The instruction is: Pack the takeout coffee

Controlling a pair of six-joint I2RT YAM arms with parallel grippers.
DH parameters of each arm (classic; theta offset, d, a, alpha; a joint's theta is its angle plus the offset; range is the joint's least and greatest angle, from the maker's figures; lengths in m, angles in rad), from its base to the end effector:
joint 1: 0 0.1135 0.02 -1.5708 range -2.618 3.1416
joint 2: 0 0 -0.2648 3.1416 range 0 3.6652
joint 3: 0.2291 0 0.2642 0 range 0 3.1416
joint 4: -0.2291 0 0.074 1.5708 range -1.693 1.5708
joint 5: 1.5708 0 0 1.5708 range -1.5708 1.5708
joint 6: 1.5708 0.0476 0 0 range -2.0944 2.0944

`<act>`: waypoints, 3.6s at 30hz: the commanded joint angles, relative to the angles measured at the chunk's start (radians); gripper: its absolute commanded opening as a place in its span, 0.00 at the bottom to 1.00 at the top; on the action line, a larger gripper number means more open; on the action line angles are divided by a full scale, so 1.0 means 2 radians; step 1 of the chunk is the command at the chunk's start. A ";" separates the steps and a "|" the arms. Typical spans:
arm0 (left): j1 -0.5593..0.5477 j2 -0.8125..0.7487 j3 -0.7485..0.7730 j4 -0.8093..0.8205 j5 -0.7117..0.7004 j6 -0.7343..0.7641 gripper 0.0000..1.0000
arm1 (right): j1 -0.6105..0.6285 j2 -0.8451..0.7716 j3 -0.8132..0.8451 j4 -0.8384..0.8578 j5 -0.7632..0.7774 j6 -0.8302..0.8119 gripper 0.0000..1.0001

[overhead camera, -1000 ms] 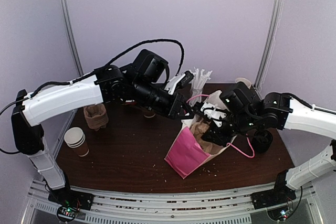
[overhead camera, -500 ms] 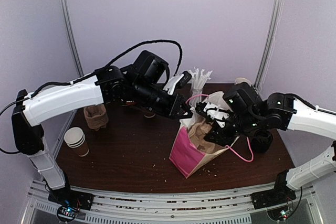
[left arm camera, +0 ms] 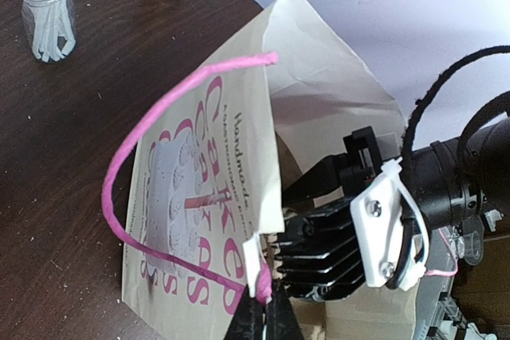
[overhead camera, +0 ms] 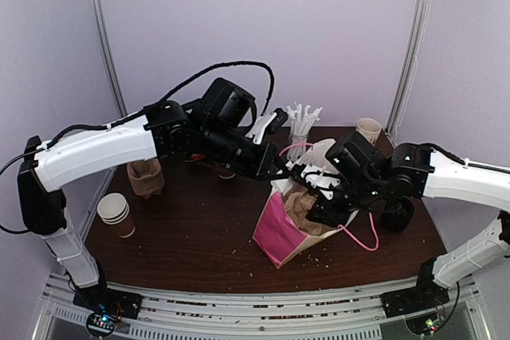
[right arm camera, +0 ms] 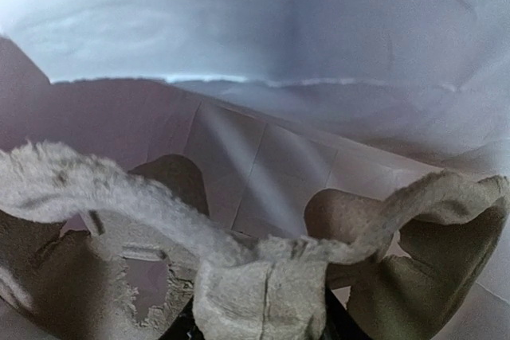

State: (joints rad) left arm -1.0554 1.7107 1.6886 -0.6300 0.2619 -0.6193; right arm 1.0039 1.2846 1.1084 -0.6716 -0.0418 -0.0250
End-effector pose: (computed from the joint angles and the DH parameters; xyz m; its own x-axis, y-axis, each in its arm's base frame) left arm 0.1918 -0.3636 0.3572 -0.7903 0.2576 -0.5560 0.5933 0.5483 -0.5893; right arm 0.1538 0.2453 0.2904 -0.3811 -0.6452 -0.6622 -0.8675 0.4973 0.0148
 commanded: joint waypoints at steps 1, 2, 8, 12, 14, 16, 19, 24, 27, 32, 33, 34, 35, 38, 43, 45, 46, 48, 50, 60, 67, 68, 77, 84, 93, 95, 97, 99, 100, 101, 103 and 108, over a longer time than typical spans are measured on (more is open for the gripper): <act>0.004 -0.023 -0.002 0.031 -0.017 -0.002 0.00 | 0.006 0.012 -0.001 -0.017 0.005 0.004 0.36; 0.004 -0.024 -0.003 0.031 -0.018 -0.002 0.00 | 0.006 0.014 -0.002 -0.017 0.005 0.004 0.36; 0.004 -0.029 -0.006 0.029 -0.033 -0.003 0.00 | 0.007 0.018 -0.002 -0.023 0.002 0.005 0.36; 0.004 -0.029 -0.006 0.029 -0.033 -0.001 0.00 | 0.008 0.024 -0.003 -0.024 0.003 0.008 0.36; 0.004 -0.028 -0.005 0.029 -0.031 -0.001 0.00 | 0.008 0.031 0.000 -0.025 0.005 0.010 0.36; 0.004 -0.028 -0.006 0.030 -0.027 0.000 0.00 | 0.008 0.040 0.004 -0.029 0.009 0.013 0.36; 0.004 -0.029 -0.009 0.035 -0.019 0.001 0.00 | 0.007 0.057 0.014 -0.036 0.010 0.017 0.36; 0.003 -0.032 -0.016 0.042 -0.009 0.001 0.00 | 0.008 0.089 0.033 -0.044 0.018 0.027 0.36; 0.002 -0.031 -0.021 0.047 -0.001 0.001 0.00 | 0.008 0.105 0.046 -0.047 0.027 0.036 0.36; 0.002 -0.031 -0.029 0.052 0.010 0.002 0.00 | 0.007 0.124 0.052 -0.030 0.033 0.053 0.36; 0.002 -0.031 -0.030 0.054 0.011 0.002 0.00 | 0.007 0.128 0.054 -0.025 0.033 0.056 0.36; 0.002 -0.030 -0.030 0.054 0.012 0.002 0.00 | 0.007 0.133 0.056 -0.022 0.034 0.059 0.36; 0.002 -0.031 -0.030 0.055 0.014 0.002 0.00 | 0.007 0.138 0.059 -0.022 0.035 0.062 0.36; 0.002 -0.031 -0.031 0.055 0.015 0.003 0.00 | 0.006 0.154 0.069 -0.025 0.034 0.068 0.36; 0.002 -0.031 -0.034 0.056 0.015 0.004 0.00 | 0.002 0.174 0.070 -0.019 0.034 0.081 0.36; 0.002 -0.032 -0.036 0.057 0.016 0.005 0.00 | 0.000 0.179 0.071 -0.011 0.034 0.087 0.36; 0.002 -0.032 -0.038 0.059 0.017 0.004 0.00 | -0.001 0.183 0.071 -0.007 0.034 0.090 0.36; 0.002 -0.031 -0.039 0.061 0.019 0.004 0.00 | -0.003 0.188 0.072 0.000 0.032 0.093 0.37; 0.002 -0.030 -0.039 0.061 0.021 0.004 0.00 | -0.003 0.193 0.072 0.008 0.031 0.096 0.37; 0.002 -0.030 -0.041 0.063 0.024 0.004 0.00 | -0.008 0.212 0.062 0.052 0.031 0.111 0.37; 0.002 -0.032 -0.047 0.066 0.023 0.005 0.00 | -0.008 0.237 0.053 0.069 0.021 0.117 0.39; 0.002 -0.032 -0.048 0.066 0.023 0.005 0.00 | -0.008 0.240 0.051 0.073 0.020 0.118 0.40; 0.002 -0.032 -0.062 0.068 0.020 0.005 0.00 | -0.008 0.274 0.045 0.080 0.012 0.125 0.40; 0.002 -0.033 -0.069 0.062 0.009 0.007 0.00 | -0.009 0.297 0.050 0.077 0.004 0.128 0.42; 0.002 -0.034 -0.054 0.056 0.000 0.015 0.00 | -0.009 0.307 0.071 0.040 -0.001 0.119 0.49; 0.002 -0.032 -0.054 0.058 0.004 0.015 0.00 | -0.009 0.313 0.071 0.042 -0.002 0.122 0.50; 0.002 -0.032 -0.059 0.060 0.007 0.014 0.00 | -0.009 0.308 0.067 0.052 0.000 0.127 0.48; 0.002 -0.033 -0.063 0.060 0.007 0.013 0.00 | -0.009 0.291 0.065 0.066 0.005 0.133 0.46; 0.002 -0.034 -0.064 0.060 0.007 0.013 0.00 | -0.010 0.279 0.064 0.076 0.007 0.136 0.45; 0.002 -0.035 -0.066 0.060 0.006 0.013 0.00 | -0.009 0.265 0.062 0.087 0.008 0.140 0.44; 0.002 -0.037 -0.067 0.061 0.006 0.013 0.00 | -0.010 0.240 0.060 0.109 0.011 0.148 0.42; 0.002 -0.036 -0.069 0.068 0.013 0.011 0.00 | -0.012 0.214 0.050 0.163 0.025 0.170 0.40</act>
State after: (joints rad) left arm -1.0206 1.6455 1.5616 -0.5453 0.1970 -0.6003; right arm 0.9859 1.7676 1.2106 -0.4812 -0.0154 0.2607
